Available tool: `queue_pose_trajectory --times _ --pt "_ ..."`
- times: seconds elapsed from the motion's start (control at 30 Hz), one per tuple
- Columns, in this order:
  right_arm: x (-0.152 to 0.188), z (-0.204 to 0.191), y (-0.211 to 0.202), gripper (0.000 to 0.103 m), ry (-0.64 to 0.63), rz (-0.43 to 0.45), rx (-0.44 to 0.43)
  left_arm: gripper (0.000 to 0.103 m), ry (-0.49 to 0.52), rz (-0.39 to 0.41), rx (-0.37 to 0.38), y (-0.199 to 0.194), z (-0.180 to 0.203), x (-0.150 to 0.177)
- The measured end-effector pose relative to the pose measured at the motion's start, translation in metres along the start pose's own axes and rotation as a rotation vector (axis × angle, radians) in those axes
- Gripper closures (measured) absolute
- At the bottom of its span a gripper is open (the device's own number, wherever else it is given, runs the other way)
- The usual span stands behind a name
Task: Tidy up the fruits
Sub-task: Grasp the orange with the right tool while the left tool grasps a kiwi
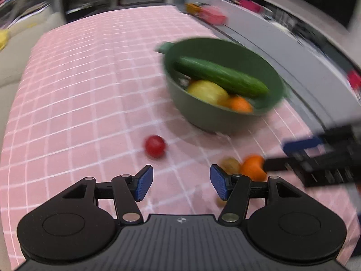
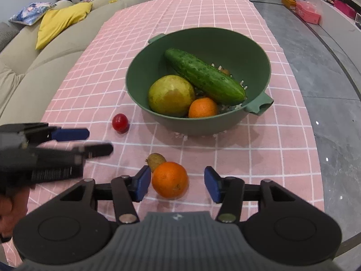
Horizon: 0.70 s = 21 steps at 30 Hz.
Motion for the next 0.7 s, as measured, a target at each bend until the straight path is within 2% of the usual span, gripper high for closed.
queue_pose_trajectory --times 0.07,0.23,0.57,0.7 --pt "0.000 0.002 0.006 0.053 0.007 -0.027 -0.008 0.034 0.049 -0.015 0.024 0.001 0.011 0.006" --pt "0.003 -0.001 0.018 0.053 0.022 -0.071 -0.042 0.034 0.096 -0.047 0.084 0.004 0.026 0.016" --pt "0.005 0.003 0.033 0.053 0.034 -0.100 -0.041 0.035 0.122 -0.044 0.151 0.013 0.042 0.015" --pt "0.005 0.002 0.034 0.054 0.040 -0.107 -0.048 0.044 0.123 -0.052 0.154 0.019 0.045 0.016"
Point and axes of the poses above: each gripper's, at about its wrist camera, not at the fingertips, and y roughly the way its jaws point, z to its right, x to its underside, the point moved 5 cm from there along y, roughly the way its jaws point, and after that the axes turned 8 degrees about y, right-handed, at the moved point
